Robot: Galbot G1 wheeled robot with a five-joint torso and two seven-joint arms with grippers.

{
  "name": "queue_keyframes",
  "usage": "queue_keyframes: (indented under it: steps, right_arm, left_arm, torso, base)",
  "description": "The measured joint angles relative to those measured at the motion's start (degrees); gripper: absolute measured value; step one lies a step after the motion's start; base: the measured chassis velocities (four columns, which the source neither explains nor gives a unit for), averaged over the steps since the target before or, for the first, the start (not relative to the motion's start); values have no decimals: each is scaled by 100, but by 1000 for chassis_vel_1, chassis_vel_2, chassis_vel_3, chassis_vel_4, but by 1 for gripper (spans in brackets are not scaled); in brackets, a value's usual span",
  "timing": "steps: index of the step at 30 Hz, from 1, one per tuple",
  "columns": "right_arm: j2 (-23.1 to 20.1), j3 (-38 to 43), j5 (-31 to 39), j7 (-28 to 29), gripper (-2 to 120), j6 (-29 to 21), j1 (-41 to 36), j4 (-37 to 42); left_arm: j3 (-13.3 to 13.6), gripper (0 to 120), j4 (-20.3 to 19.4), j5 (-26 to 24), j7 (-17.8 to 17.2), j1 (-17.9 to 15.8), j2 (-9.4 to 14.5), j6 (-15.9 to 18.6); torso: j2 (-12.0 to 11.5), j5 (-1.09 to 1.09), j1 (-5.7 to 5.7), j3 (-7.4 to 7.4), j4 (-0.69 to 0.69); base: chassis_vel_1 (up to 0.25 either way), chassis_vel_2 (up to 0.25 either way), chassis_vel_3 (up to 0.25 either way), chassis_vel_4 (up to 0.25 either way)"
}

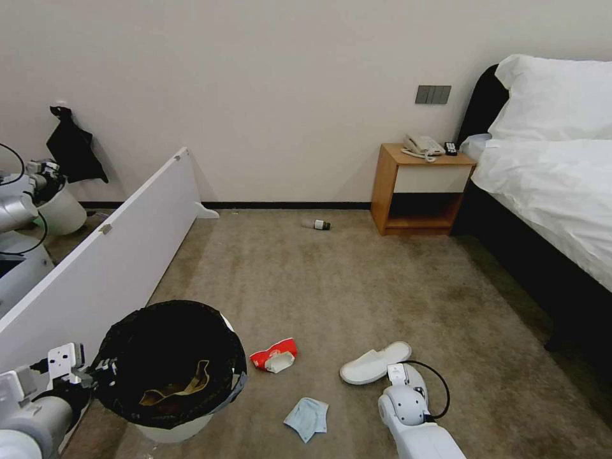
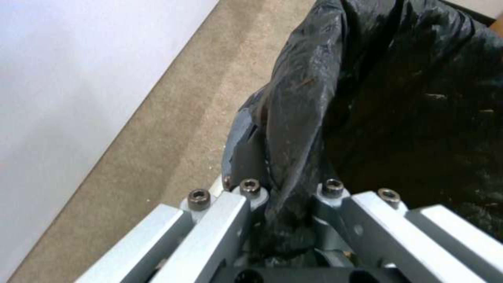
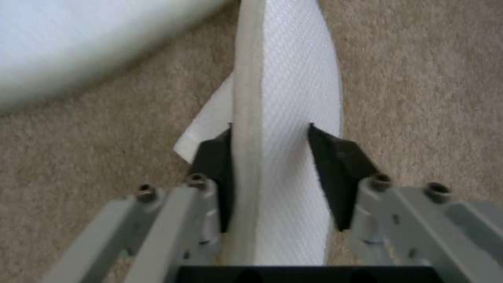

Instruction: Pick up the trash bin, then pick up the garbage from the floor and place it into the trash bin.

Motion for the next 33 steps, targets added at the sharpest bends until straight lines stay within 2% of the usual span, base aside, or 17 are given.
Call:
queue_keyframes:
  steps: [1,2,5,6,7,9,16,24,26,28,30,31,33]
  right_arm:
    - [-4,0,-2,5,26,0,-11,18]
    - [-4,0,-2,5,26,0,-11,18]
    - [-18,-18,-4,21,11,0,-21,47]
    - [-18,-18,-4,21,11,0,-21,47]
    - [-28,-28,-4,24,5,0,-23,62]
    - [-39,-40,-3,27,1,0,-26,83]
    - [-162,-44,32,91,1,0,-167,452]
    - [-598,248,-43,44,1,249,-564,1706]
    - [-845,565,112,-107,1,337,-844,2496]
    - [-922,687,156,-176,1,416,-930,2747]
    - [-1147,1032,261,-525,1,901,-1144,3424]
    - [-1147,1032,261,-525,1,901,-1144,3424]
    - [-1326,1253,503,-1039,1,1604,-1217,3828]
  left_arm:
    - [0,4,0,-3,1,-1,5,0]
    - [0,4,0,-3,1,-1,5,0]
    - [0,4,2,-11,3,-7,11,0]
    - [0,4,2,-11,3,-7,11,0]
    - [-1,4,3,-15,3,-9,12,0]
    - [-1,4,4,-17,4,-12,12,0]
    - [-2,4,12,-20,4,-12,12,0]
    - [-3,4,18,-65,-10,11,46,0]
    - [-24,4,27,-81,-16,19,68,0]
    - [-33,4,29,-87,-18,21,72,0]
    - [-39,4,30,-93,-21,26,83,0]
    - [-39,4,30,-93,-21,26,83,0]
    - [-30,4,25,-94,-31,26,86,0]
  torso:
    - [0,0,0,0,0]
    - [0,0,0,0,0]
    - [0,0,0,0,0]
    - [0,0,0,0,0]
    - [0,0,0,0,0]
    - [0,0,0,0,0]
    - [0,1,0,0,1]
    - [0,-1,0,0,1]
    - [0,3,0,0,-1]
    - [0,1,0,0,-1]
    - [0,0,-1,0,-2]
    - [0,0,-1,0,-2]
    - [0,0,0,0,-1]
  base:
    - [0,0,0,0]
    - [0,0,0,0]
    - [0,0,0,0]
    - [0,0,0,0]
    - [0,0,0,0]
    - [0,0,0,0]
    - [0,0,0,0]
    - [0,0,0,0]
    - [0,0,0,0]
    - [0,0,0,0]
    - [0,0,0,0]
    - [0,0,0,0]
    - [0,0,0,0]
